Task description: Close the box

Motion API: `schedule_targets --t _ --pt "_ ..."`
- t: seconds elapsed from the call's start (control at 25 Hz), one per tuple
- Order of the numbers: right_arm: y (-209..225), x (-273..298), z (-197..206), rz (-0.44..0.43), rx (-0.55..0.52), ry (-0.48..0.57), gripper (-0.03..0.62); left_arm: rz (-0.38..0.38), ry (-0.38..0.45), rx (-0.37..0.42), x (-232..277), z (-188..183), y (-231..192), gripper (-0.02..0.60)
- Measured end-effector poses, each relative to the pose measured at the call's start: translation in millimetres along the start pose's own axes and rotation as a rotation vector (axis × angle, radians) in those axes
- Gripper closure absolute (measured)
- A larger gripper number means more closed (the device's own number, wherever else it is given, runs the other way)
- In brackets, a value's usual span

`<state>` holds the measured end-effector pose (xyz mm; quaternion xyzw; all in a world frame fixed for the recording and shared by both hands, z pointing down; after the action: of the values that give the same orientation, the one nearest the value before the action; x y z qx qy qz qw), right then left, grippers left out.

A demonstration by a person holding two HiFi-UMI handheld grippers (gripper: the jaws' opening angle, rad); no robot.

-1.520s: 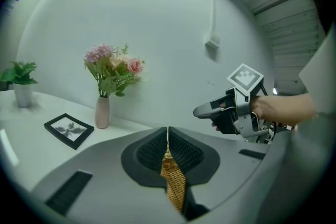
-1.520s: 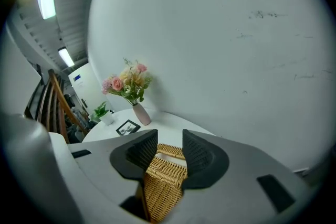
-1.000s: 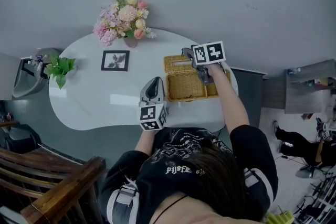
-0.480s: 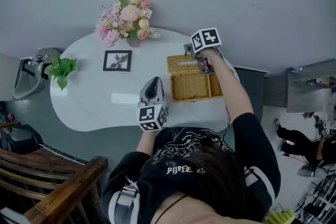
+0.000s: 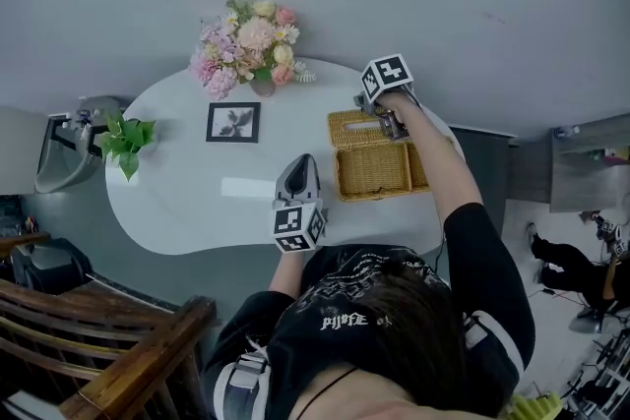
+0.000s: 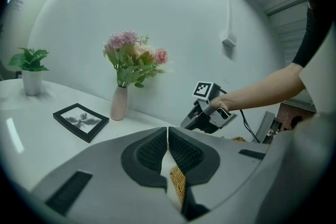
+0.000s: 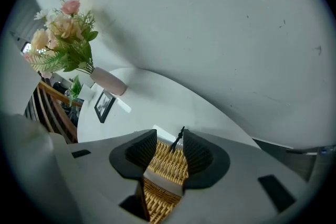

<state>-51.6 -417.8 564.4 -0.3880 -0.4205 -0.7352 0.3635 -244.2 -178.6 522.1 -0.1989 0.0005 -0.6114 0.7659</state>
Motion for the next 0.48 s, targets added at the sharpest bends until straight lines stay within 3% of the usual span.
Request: schedule_targets --t 0.24,0.48 --pt "6.9 14.7 -6.6 0.035 0.035 -0.063 0.416 -0.011 -0.023 -0.066 5.2 10.9 -8.5 0.555" --pt "11.9 22.9 -11.3 0.047 0.039 -0.108 0.416 -0.027 -0.023 -0.071 5.8 15.1 -13.6 0.555"
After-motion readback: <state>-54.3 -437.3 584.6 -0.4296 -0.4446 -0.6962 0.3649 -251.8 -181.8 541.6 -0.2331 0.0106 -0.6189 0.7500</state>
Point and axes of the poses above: the fingertips, and each gripper's own axes: x forward along the fingers, y to its right, z out of its underside, the point moved 9 cm from there along -x, backward along the fingers, and after that the axes turned 6 degrees about y, right-handed, at the moved point
